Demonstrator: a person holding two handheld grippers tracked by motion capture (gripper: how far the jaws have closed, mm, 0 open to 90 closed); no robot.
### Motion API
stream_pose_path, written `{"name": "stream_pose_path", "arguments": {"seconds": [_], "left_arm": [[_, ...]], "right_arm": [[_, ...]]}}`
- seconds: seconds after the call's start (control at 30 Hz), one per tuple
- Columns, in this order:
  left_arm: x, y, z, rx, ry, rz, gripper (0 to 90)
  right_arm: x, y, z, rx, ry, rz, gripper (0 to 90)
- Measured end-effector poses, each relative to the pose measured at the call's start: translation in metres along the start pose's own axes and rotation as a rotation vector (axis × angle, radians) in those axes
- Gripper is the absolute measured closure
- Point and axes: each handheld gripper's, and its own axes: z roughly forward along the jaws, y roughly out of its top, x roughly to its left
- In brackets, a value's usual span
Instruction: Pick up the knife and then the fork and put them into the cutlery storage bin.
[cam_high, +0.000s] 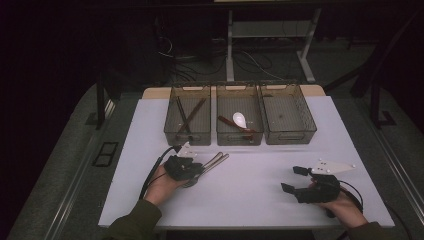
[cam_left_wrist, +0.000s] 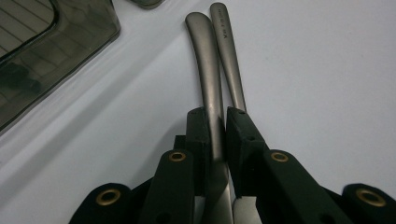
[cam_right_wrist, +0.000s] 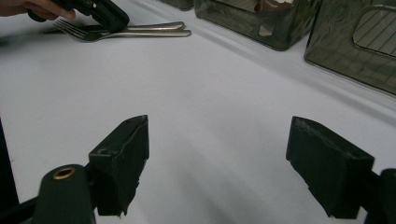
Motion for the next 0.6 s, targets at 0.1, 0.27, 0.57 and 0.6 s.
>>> {"name": "stream_pose_path", "arguments": {"seconds": [0.1, 0.27, 0.57, 0.6], "left_arm": [[0.001, -0.001, 0.000, -0.007, -0.012, 0.008, 79.0], [0.003, -0.001, -0.001, -0.012, -0.026, -0.007, 79.1], [0.006, 0.000, -0.009, -0.018, -0.038, 0.007, 79.1], [0.006, 0.001, -0.011, -0.021, -0.033, 0.007, 79.1]], "right_arm": [[0.000, 0.000, 0.000, 0.001, 0.002, -0.003, 20.8], [-0.002, 0.000, 0.001, 0.014, 0.013, 0.006, 20.5], [-0.003, 0.000, 0.002, 0.020, 0.017, 0.046, 17.0], [-0.003, 0.000, 0.003, 0.020, 0.015, 0.051, 16.9]]}}
